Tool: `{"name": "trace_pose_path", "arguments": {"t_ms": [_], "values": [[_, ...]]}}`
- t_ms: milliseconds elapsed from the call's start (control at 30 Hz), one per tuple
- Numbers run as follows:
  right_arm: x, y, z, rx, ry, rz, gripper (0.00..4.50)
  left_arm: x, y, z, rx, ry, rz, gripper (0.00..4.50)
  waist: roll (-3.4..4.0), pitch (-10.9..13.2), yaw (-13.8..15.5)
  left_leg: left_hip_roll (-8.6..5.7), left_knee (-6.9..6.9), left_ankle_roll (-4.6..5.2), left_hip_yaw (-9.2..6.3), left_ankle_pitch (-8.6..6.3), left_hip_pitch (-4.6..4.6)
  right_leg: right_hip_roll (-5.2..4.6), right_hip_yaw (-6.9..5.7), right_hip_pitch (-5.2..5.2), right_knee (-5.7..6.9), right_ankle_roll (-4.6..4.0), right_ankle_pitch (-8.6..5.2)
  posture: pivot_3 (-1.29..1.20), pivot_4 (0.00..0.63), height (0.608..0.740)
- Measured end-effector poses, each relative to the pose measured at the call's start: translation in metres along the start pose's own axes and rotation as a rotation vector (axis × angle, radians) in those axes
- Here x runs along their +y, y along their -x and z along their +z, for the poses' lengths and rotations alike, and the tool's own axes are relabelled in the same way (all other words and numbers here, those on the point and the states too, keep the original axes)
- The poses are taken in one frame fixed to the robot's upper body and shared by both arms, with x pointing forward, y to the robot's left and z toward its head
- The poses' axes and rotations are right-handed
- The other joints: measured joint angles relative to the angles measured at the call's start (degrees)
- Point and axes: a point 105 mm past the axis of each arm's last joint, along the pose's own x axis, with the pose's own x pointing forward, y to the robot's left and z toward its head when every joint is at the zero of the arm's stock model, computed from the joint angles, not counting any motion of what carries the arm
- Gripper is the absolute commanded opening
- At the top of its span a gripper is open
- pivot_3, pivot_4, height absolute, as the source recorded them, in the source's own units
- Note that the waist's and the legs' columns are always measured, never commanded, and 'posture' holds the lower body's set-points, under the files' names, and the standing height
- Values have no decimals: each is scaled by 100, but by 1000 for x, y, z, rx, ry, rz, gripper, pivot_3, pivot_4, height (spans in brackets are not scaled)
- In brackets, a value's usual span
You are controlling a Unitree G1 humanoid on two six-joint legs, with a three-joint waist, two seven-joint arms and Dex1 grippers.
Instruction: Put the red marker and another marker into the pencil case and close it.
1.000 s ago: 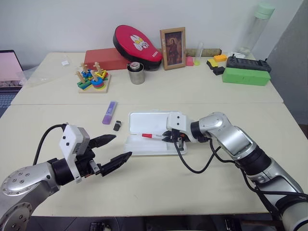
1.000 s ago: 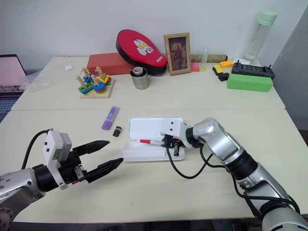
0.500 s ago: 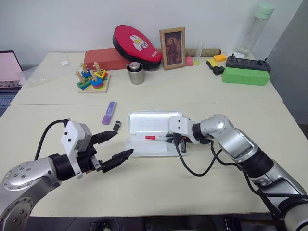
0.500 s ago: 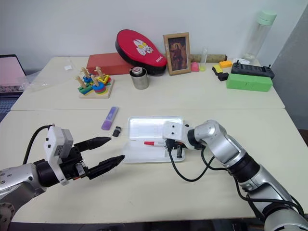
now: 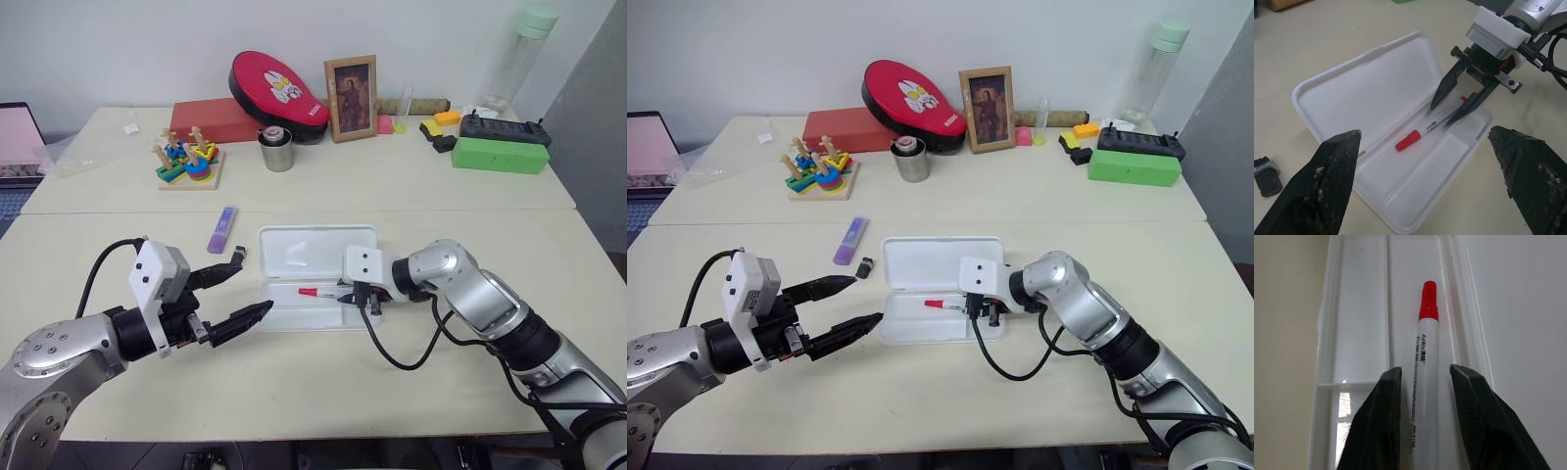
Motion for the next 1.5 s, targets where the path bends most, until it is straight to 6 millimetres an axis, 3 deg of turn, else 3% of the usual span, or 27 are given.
{"name": "trace_pose_path", "arguments": {"t_ms": [233,333,533,700,867,967,1033,1133,1300,1500], "values": [[-3,2,4,-21,-22,-14,4009,0,0,1,0,-5,-1,4500,0,0,0,0,0,0,0,0,0,0,0,0,0,0,0,0,150,740],[-3,8,11,-65,-43,-1,4472,1,-1,2,-4,-7,0,4500,0,0,3,0,0,0,0,0,0,0,0,0,0,0,0,0,150,740],[-7,27,20,-141,-87,9,4472,7,-2,5,-30,0,27,4500,1,1,15,0,0,0,0,0,0,0,0,1,0,0,0,0,150,740],[-9,44,38,-275,-118,47,4472,25,-3,10,-87,28,121,4500,0,0,20,0,0,0,0,0,0,0,0,2,0,0,0,0,150,740],[-31,63,69,-426,-145,-28,4472,105,4,17,-129,11,557,4500,-4,-2,23,0,4,0,-2,1,7,2,-2,9,2,1,1,0,150,740],[-41,68,78,-486,-185,-62,4472,137,8,14,-147,67,710,4500,-7,-3,22,-2,2,0,-2,0,4,2,-1,7,-4,3,2,0,150,740],[-54,70,83,-517,-214,-117,4472,151,2,13,-153,109,746,4500,-6,-3,20,-2,0,-1,-5,1,-2,3,-5,-5,2,2,2,0,150,740],[-69,76,93,-549,-227,-192,4472,166,-25,-1,-79,142,739,4500,-8,-4,25,-3,0,-18,-6,11,-4,2,-8,-1,-2,3,2,0,150,740],[-72,79,90,-561,-251,-220,4472,176,-56,-30,56,174,681,4500,-8,-4,-25,-2,-2,-20,-7,13,-13,2,-10,-12,3,2,2,0,150,740],[-72,81,92,-573,-252,-236,4472,186,-80,-42,143,184,657,4500,-8,-4,-50,-3,2,-20,-7,13,-12,2,-10,-11,5,2,2,0,150,740]]}}
